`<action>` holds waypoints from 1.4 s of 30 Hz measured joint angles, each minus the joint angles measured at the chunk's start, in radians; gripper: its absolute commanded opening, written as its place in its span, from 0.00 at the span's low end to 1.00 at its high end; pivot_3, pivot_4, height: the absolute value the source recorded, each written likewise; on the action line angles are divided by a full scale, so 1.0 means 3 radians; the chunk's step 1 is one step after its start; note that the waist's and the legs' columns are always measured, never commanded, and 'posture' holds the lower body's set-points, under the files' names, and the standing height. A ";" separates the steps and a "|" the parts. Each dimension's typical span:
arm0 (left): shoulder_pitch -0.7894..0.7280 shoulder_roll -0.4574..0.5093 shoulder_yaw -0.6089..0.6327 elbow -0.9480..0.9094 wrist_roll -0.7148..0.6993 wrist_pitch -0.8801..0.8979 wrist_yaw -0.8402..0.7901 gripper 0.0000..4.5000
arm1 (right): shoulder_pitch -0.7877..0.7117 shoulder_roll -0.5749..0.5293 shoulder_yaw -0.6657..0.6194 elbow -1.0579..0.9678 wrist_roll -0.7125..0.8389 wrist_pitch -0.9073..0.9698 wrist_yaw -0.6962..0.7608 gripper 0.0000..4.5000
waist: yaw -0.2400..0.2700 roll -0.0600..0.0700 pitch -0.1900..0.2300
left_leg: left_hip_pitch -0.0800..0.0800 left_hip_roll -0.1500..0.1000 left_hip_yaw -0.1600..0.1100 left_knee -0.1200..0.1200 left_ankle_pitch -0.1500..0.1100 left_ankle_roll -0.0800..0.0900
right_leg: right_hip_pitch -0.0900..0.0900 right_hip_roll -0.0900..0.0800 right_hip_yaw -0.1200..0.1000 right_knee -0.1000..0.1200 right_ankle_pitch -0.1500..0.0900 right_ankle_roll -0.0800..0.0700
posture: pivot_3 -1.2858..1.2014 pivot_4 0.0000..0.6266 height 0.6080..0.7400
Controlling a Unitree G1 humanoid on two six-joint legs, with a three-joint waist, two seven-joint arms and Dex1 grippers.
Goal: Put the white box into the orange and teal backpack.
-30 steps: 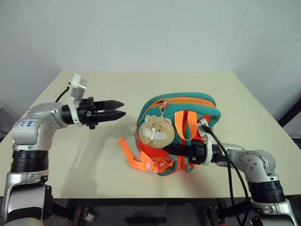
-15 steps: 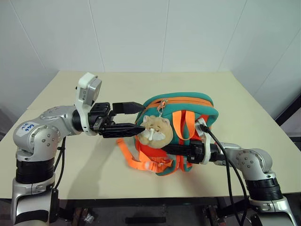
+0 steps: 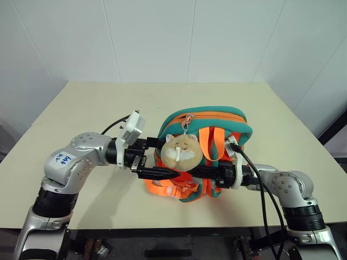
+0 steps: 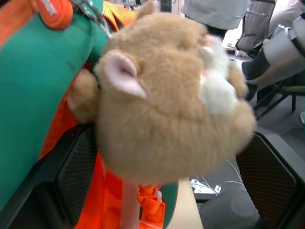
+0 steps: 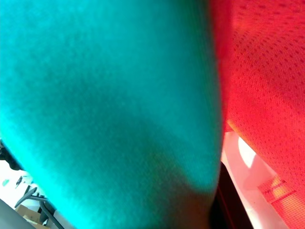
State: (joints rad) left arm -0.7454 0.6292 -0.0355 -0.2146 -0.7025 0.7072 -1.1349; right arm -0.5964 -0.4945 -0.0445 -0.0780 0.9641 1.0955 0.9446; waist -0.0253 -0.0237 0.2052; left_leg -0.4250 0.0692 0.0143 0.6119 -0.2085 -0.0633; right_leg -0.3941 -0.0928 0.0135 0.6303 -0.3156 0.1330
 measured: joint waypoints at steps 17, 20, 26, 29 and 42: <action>-0.0097 -0.0541 0.0355 0.0176 -0.0318 0.0105 0.0472 0.87 | 0.0004 0.0036 -0.0071 -0.0036 0.0040 -0.0013 -0.0038 0.01 | 0.0003 0.0000 0.0000 | 0.0000 0.0000 -0.0001 0.0001 0.0000 0.0001 | 0.0002 -0.0001 0.0000 -0.0001 0.0001 0.0002 | 0.52 0.24 1.00; -0.0097 -0.0582 0.0456 0.0150 -0.0449 0.0118 0.0551 0.68 | 0.0017 0.0050 -0.0054 -0.0051 0.0039 -0.0005 -0.0054 0.01 | 0.0003 0.0000 0.0000 | 0.0000 0.0000 -0.0001 0.0001 0.0000 0.0001 | 0.0002 -0.0001 0.0000 -0.0001 0.0001 0.0002 | 0.52 0.24 1.00; -0.0093 -0.0583 0.0512 0.0098 -0.0551 0.0157 0.0672 0.36 | 0.0049 0.0051 -0.0030 -0.0062 0.0040 0.0002 -0.0066 0.01 | 0.0003 0.0000 0.0000 | 0.0000 0.0000 -0.0001 0.0004 0.0000 0.0000 | 0.0003 0.0000 0.0000 0.0000 0.0002 0.0004 | 0.52 0.24 1.00; -0.0081 -0.0583 0.0512 0.0097 -0.0557 0.0157 0.0686 0.33 | 0.0049 0.0052 -0.0025 -0.0063 0.0040 0.0002 -0.0067 0.01 | 0.0002 0.0000 0.0000 | 0.0000 0.0000 -0.0001 0.0003 0.0000 0.0000 | 0.0003 0.0000 0.0000 -0.0001 0.0002 0.0004 | 0.52 0.24 1.00; -0.0029 0.0203 0.0768 0.0341 -0.0458 0.0133 0.0487 0.32 | 0.0051 0.0070 -0.0007 -0.0063 0.0037 0.0004 -0.0071 0.01 | -0.0005 0.0000 0.0000 | 0.0001 0.0000 -0.0001 0.0001 0.0000 0.0000 | 0.0002 0.0000 0.0000 -0.0003 0.0002 0.0003 | 0.52 0.24 1.00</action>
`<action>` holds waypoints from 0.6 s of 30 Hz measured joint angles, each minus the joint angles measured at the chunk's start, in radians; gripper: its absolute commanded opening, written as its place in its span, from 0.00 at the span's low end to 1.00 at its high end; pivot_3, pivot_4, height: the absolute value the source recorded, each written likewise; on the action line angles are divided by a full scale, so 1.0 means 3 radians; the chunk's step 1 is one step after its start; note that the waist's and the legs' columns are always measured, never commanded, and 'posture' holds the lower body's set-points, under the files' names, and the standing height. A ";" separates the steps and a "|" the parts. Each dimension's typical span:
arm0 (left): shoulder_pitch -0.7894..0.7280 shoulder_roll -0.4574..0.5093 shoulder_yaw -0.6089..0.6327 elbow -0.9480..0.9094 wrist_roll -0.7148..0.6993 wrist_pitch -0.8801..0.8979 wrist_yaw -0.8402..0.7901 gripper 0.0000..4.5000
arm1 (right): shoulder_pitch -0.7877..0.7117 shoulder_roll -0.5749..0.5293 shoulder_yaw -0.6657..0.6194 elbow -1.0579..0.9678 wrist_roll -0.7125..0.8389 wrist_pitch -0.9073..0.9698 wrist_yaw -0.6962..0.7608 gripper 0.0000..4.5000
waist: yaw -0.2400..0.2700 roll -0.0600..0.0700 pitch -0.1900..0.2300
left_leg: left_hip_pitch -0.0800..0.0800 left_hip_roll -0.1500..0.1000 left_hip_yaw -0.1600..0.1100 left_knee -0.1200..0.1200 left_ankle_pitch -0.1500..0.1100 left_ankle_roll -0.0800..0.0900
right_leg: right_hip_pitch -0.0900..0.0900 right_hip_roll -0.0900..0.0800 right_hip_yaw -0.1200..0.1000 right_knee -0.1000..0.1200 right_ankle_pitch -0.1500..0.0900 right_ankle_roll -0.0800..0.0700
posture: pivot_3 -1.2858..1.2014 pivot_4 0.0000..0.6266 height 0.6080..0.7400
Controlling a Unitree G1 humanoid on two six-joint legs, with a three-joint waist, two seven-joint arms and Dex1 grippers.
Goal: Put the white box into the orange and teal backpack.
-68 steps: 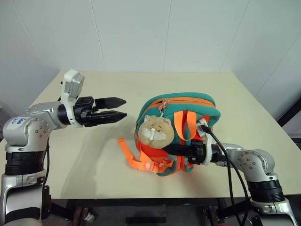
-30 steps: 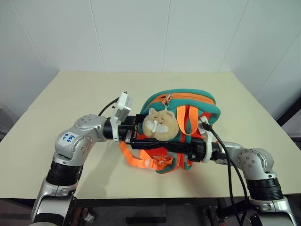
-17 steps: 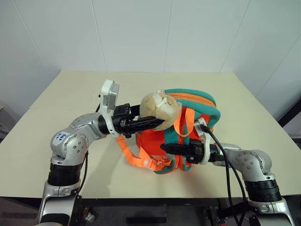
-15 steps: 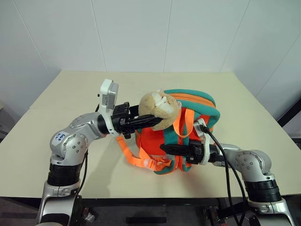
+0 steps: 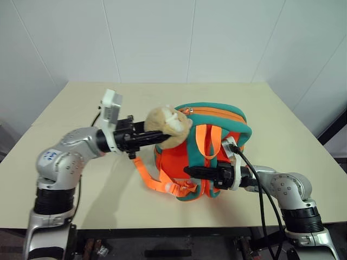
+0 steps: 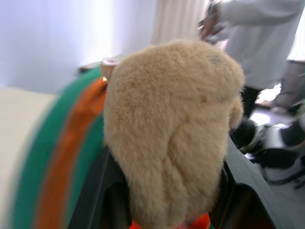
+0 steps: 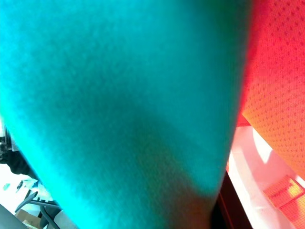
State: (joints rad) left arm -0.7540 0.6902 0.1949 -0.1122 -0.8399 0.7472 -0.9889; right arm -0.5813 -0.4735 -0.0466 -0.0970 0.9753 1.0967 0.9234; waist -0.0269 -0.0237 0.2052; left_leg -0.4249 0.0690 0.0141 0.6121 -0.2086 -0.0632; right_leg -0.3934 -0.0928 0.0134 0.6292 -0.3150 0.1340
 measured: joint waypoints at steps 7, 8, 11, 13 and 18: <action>0.0264 0.0540 0.0100 0.0414 0.0108 -0.0012 -0.0349 0.32 | 0.0007 0.0046 0.0012 -0.0006 -0.0006 -0.0001 -0.0004 0.01 | -0.0015 0.0000 0.0000 | 0.0001 0.0001 0.0004 -0.0009 -0.0002 -0.0001 | -0.0003 0.0000 0.0000 -0.0003 -0.0002 -0.0003 | 0.52 0.24 1.00; 0.0351 0.0605 0.0099 0.0480 0.0141 0.0000 -0.0407 0.32 | 0.0008 0.0047 0.0013 -0.0005 -0.0008 -0.0001 -0.0004 0.01 | -0.0015 0.0000 0.0000 | 0.0001 0.0001 0.0004 -0.0010 -0.0002 -0.0001 | -0.0005 0.0000 0.0000 -0.0003 -0.0002 -0.0004 | 0.52 0.24 1.00; 0.0519 0.0626 0.0062 0.0590 0.0207 0.0013 -0.0496 0.32 | 0.0007 0.0055 0.0020 -0.0005 -0.0012 -0.0001 -0.0004 0.01 | -0.0003 0.0000 0.0000 | 0.0000 0.0001 0.0004 -0.0009 -0.0002 -0.0001 | -0.0005 -0.0001 -0.0001 -0.0004 -0.0003 -0.0006 | 0.52 0.24 1.00; 0.0593 0.0625 0.0026 0.0667 0.0274 -0.0022 -0.0523 0.32 | 0.0007 0.0058 0.0029 -0.0005 -0.0013 -0.0001 -0.0004 0.01 | -0.0001 0.0000 0.0000 | 0.0000 0.0001 0.0004 -0.0009 -0.0002 -0.0001 | -0.0004 -0.0001 -0.0001 -0.0004 -0.0003 -0.0006 | 0.52 0.24 1.00; 0.0596 0.0459 -0.0040 0.0838 0.0423 -0.0151 -0.0475 0.32 | 0.0007 0.0057 0.0029 -0.0005 -0.0014 0.0000 -0.0004 0.01 | 0.0000 -0.0001 0.0000 | 0.0001 0.0001 0.0004 -0.0008 -0.0002 -0.0001 | -0.0004 -0.0001 -0.0001 -0.0002 -0.0003 -0.0006 | 0.52 0.24 1.00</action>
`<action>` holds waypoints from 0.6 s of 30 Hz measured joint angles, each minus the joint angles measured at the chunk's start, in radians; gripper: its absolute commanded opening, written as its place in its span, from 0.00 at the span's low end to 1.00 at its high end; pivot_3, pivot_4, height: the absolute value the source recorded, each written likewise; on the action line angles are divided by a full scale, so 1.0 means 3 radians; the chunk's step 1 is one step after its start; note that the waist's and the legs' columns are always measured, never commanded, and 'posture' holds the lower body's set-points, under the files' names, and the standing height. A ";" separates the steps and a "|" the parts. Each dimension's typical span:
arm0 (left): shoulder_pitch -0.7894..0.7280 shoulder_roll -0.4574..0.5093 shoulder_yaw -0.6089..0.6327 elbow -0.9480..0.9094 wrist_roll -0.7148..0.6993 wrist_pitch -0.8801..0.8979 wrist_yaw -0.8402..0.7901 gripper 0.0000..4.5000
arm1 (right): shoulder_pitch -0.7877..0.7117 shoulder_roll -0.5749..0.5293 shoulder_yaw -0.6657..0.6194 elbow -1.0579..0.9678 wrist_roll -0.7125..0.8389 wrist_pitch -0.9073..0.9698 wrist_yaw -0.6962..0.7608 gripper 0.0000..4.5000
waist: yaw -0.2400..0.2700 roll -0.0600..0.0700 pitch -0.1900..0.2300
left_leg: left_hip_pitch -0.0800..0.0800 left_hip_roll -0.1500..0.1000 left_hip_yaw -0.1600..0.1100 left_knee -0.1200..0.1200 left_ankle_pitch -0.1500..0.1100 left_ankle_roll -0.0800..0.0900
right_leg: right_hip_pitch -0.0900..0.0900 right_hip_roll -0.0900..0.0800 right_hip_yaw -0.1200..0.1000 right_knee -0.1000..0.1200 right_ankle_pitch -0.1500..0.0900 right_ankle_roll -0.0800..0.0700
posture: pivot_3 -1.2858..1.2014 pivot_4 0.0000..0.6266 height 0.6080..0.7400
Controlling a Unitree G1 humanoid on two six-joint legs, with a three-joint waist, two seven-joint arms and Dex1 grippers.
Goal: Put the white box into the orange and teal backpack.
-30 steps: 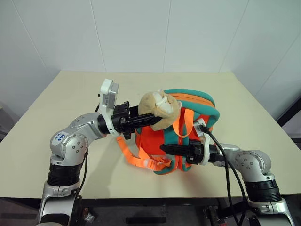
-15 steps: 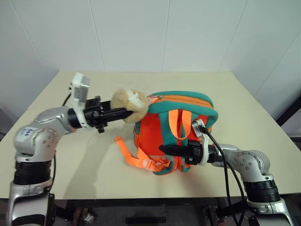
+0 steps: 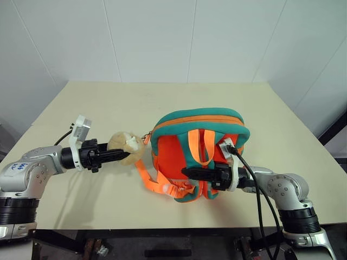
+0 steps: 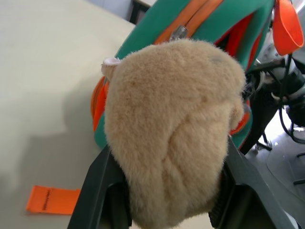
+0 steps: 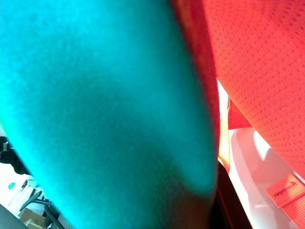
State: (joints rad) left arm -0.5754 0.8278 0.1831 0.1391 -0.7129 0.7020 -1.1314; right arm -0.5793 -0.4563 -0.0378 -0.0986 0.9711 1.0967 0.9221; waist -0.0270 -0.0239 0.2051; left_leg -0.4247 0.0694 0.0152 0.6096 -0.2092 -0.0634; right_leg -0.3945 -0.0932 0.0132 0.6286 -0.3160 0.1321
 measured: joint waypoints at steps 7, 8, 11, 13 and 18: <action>-0.0006 -0.0368 -0.0360 0.0407 0.0487 -0.0371 0.0098 0.32 | 0.0000 -0.0006 -0.0003 0.0001 0.0001 0.0007 -0.0006 0.01 | 0.0005 -0.0001 0.0000 | -0.0001 0.0000 0.0001 0.0001 0.0000 0.0000 | 0.0000 0.0000 0.0000 0.0000 0.0000 0.0000 | 0.52 0.24 1.00; -0.0007 -0.0419 -0.0398 0.0430 0.0518 -0.0399 0.0112 0.32 | 0.0000 -0.0005 -0.0003 0.0000 0.0003 0.0009 -0.0008 0.01 | 0.0006 -0.0001 -0.0001 | -0.0001 0.0000 0.0001 0.0002 0.0000 0.0000 | 0.0000 0.0000 0.0000 0.0000 0.0000 0.0000 | 0.52 0.24 1.00; -0.0014 -0.0553 -0.0452 0.0495 0.0619 -0.0519 0.0147 0.32 | 0.0000 -0.0006 -0.0007 -0.0002 0.0006 0.0018 -0.0023 0.01 | 0.0006 -0.0001 -0.0001 | 0.0000 0.0000 0.0001 0.0003 0.0000 0.0000 | 0.0001 0.0000 0.0000 0.0003 0.0001 0.0001 | 0.52 0.24 1.00; -0.0012 -0.0619 -0.0464 0.0493 0.0680 -0.0589 0.0170 0.32 | 0.0005 -0.0006 -0.0017 -0.0006 0.0009 0.0032 -0.0038 0.01 | 0.0008 -0.0001 -0.0001 | 0.0001 0.0000 0.0001 0.0006 0.0000 0.0000 | 0.0002 0.0000 0.0000 0.0004 0.0001 0.0001 | 0.52 0.24 1.00; 0.0134 -0.0641 -0.0420 0.0358 0.0697 -0.0725 0.0174 0.40 | 0.0020 -0.0004 -0.0033 -0.0053 0.0033 0.0064 -0.0072 0.09 | 0.0017 -0.0002 -0.0001 | 0.0001 0.0000 0.0000 0.0006 0.0000 0.0001 | 0.0003 -0.0002 0.0000 0.0002 0.0002 0.0002 | 0.52 0.24 1.00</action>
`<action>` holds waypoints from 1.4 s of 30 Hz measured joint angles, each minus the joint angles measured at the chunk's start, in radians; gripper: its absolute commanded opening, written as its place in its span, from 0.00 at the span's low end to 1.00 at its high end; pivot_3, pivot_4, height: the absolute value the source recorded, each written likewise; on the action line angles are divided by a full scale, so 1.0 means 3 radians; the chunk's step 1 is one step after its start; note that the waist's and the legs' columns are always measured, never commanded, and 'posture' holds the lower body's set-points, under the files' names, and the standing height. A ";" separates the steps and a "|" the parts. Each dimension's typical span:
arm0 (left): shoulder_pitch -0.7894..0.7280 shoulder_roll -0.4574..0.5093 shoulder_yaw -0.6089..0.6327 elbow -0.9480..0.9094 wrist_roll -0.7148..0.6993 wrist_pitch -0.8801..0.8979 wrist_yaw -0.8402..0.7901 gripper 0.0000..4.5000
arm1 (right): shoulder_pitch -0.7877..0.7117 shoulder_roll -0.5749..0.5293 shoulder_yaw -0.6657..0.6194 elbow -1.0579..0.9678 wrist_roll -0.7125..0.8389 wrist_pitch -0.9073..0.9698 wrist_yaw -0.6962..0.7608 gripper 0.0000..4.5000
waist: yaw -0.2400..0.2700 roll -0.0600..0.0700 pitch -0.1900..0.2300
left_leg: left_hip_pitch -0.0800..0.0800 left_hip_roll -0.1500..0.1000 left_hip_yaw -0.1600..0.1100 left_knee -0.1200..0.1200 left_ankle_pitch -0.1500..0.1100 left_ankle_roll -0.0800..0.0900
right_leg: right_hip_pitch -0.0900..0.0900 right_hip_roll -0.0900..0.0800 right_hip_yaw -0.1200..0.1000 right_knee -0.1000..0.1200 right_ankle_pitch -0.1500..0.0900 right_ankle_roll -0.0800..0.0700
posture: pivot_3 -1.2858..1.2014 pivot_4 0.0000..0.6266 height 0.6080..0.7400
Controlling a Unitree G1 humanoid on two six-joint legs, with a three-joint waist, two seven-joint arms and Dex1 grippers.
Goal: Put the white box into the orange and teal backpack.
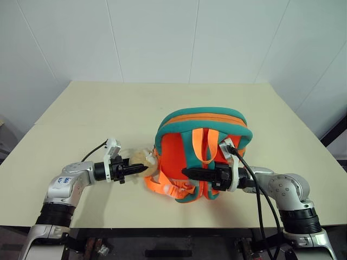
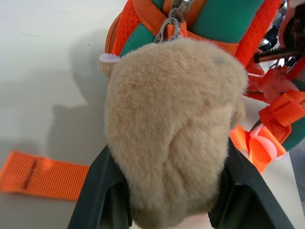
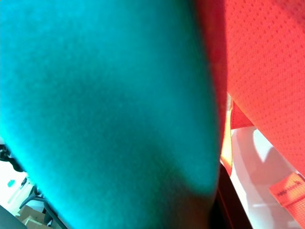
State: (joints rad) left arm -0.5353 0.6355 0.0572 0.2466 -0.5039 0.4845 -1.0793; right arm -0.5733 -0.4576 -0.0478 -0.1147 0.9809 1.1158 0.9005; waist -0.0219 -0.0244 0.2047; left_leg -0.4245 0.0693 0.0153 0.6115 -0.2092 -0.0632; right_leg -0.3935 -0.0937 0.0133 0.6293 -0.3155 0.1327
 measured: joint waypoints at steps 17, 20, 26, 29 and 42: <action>0.0558 0.0570 0.0509 -0.0551 0.0001 -0.0397 -0.0192 1.00 | 0.0247 -0.0877 0.0324 -0.0504 -0.0909 -0.1138 0.0629 1.00 | -0.0002 0.0000 0.0001 | -0.0002 0.0000 0.0005 -0.0008 -0.0003 0.0000 | -0.0004 -0.0003 -0.0001 -0.0010 -0.0003 -0.0005 | 0.52 0.24 1.00; 0.0671 0.0558 0.0665 -0.0673 -0.0030 -0.0464 -0.0136 1.00 | 0.0393 -0.1158 0.0098 -0.0355 -0.1095 -0.1438 0.0716 1.00 | 0.0007 -0.0001 0.0001 | -0.0002 0.0000 0.0005 -0.0008 -0.0004 0.0001 | -0.0004 -0.0004 -0.0001 -0.0012 -0.0003 -0.0005 | 0.52 0.24 1.00; 0.0781 0.0547 0.0912 -0.0912 -0.0283 -0.0280 -0.0017 1.00 | 0.0858 -0.1422 -0.0309 -0.0150 -0.1381 -0.2093 0.0926 1.00 | 0.0018 -0.0001 0.0001 | -0.0001 0.0000 0.0006 -0.0009 -0.0004 0.0001 | -0.0004 -0.0003 0.0000 -0.0012 -0.0003 -0.0006 | 0.52 0.24 1.00; 0.0807 0.0547 0.1072 -0.0929 -0.0389 -0.0204 0.0067 1.00 | 0.1074 -0.1469 -0.0530 -0.0089 -0.1442 -0.2415 0.1053 1.00 | 0.0000 -0.0001 0.0001 | 0.0000 0.0000 0.0008 -0.0005 -0.0004 0.0001 | -0.0003 -0.0004 0.0000 -0.0010 -0.0002 -0.0004 | 0.52 0.24 1.00; 0.1171 0.0561 0.1209 -0.1292 -0.0584 -0.0279 -0.0197 1.00 | 0.0924 -0.1629 -0.0899 0.0365 -0.1362 -0.2771 0.1453 1.00 | -0.0019 -0.0001 0.0001 | 0.0010 0.0001 0.0017 -0.0001 -0.0004 0.0002 | 0.0002 -0.0007 0.0005 -0.0011 0.0001 -0.0009 | 0.52 0.24 1.00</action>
State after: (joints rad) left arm -0.1839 0.8038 0.4198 -0.1410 -0.6792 0.4007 -1.1384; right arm -0.2960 -0.9464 -0.3175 -0.0052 0.5722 0.2846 1.3363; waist -0.0274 -0.0247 0.2051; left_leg -0.4215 0.0694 0.0203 0.6112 -0.2104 -0.0627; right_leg -0.3928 -0.0957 0.0149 0.6260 -0.3151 0.1301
